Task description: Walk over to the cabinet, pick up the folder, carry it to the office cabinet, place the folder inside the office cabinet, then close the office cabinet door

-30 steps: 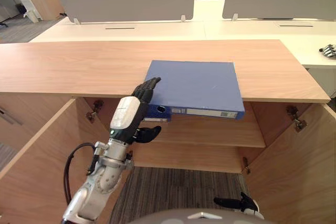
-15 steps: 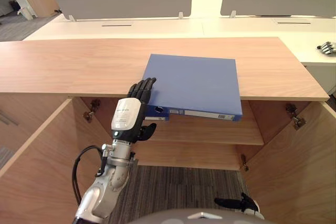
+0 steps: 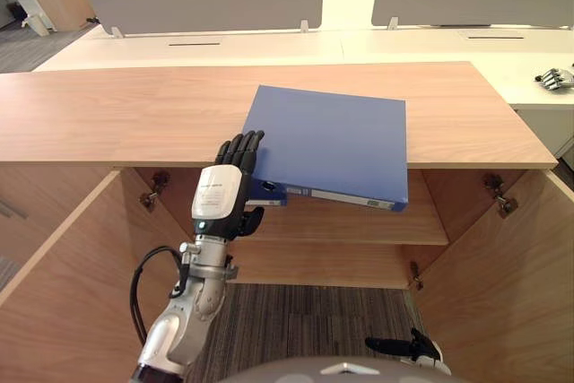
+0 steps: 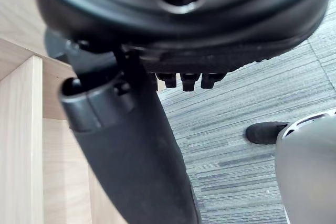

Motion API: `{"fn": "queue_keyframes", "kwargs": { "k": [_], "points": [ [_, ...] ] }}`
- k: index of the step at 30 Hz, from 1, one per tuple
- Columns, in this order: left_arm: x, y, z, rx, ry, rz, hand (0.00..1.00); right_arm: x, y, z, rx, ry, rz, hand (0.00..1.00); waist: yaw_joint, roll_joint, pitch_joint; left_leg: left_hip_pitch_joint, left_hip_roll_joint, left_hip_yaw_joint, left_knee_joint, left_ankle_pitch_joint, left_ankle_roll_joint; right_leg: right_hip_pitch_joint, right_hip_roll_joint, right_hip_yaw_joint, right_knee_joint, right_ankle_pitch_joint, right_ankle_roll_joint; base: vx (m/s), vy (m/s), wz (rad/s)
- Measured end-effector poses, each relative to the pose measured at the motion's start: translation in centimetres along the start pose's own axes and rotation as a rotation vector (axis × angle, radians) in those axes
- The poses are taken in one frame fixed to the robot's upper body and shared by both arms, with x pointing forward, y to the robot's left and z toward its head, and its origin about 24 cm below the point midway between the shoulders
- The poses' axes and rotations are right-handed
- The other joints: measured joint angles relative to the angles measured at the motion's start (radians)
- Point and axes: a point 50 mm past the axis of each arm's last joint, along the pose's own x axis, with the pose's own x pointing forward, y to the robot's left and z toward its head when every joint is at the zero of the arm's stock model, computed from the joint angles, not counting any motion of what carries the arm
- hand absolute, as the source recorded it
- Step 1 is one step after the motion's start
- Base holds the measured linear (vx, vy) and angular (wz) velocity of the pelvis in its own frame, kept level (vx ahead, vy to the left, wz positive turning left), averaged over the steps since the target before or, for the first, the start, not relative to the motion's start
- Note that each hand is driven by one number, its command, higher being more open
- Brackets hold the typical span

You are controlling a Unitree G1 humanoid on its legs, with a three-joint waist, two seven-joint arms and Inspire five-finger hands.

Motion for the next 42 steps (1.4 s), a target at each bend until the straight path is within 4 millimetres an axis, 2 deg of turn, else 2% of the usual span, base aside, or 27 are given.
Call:
{"fn": "queue_keyframes", "kwargs": {
  "k": [13, 19, 25, 28, 37, 42],
  "points": [
    [0.5, 0.2, 0.4, -0.064, -0.001, 0.025, 1.00, 0.0, 0.1, 0.0, -0.001, 0.003, 0.002, 1.00, -0.004, 0.000, 0.000, -0.002, -0.001, 0.000, -0.001, 0.000, 0.000, 0.001, 0.000, 0.000, -0.007, 0.003, 0.000, 0.00, 0.000, 0.00],
    [0.5, 0.3, 1.8, -0.133, -0.054, 0.033, 1.00, 0.1, 0.1, 0.1, -0.005, 0.009, 0.003, 1.00, -0.006, 0.001, 0.000, -0.002, -0.001, 0.000, 0.000, 0.000, 0.000, 0.001, -0.001, 0.002, -0.006, 0.003, 0.000, -0.01, -0.006, -0.01],
    [1.2, 2.1, 4.3, -0.283, -0.121, 0.138, 1.00, 0.1, 0.2, 0.1, -0.007, 0.016, 0.003, 1.00, -0.004, 0.003, 0.001, -0.018, 0.003, 0.000, 0.031, -0.013, 0.012, -0.018, -0.001, 0.031, 0.016, -0.003, 0.005, -0.03, -0.012, -0.09],
    [1.1, 2.3, 5.1, -0.329, -0.155, 0.140, 1.00, 0.1, 0.1, 0.1, -0.009, 0.017, 0.001, 1.00, -0.004, 0.007, 0.000, -0.017, 0.007, -0.001, 0.047, -0.024, 0.007, -0.023, -0.002, 0.036, 0.045, -0.019, 0.011, -0.03, -0.009, -0.02],
    [1.2, 2.7, 6.2, -0.386, -0.193, 0.156, 1.00, 0.2, -0.2, 0.1, -0.015, 0.014, -0.004, 1.00, -0.001, 0.013, -0.007, -0.032, 0.011, -0.001, 0.059, -0.026, 0.007, -0.049, 0.000, 0.050, 0.076, -0.030, 0.011, 0.00, -0.001, 0.00],
    [1.0, 2.3, 6.5, -0.384, -0.213, 0.121, 1.00, 0.2, -0.2, 0.1, -0.017, 0.014, -0.004, 1.00, -0.001, 0.013, -0.011, -0.031, 0.011, -0.001, 0.060, -0.027, 0.007, -0.051, 0.000, 0.051, 0.080, -0.030, 0.010, 0.00, 0.000, 0.00]
  ]
}}
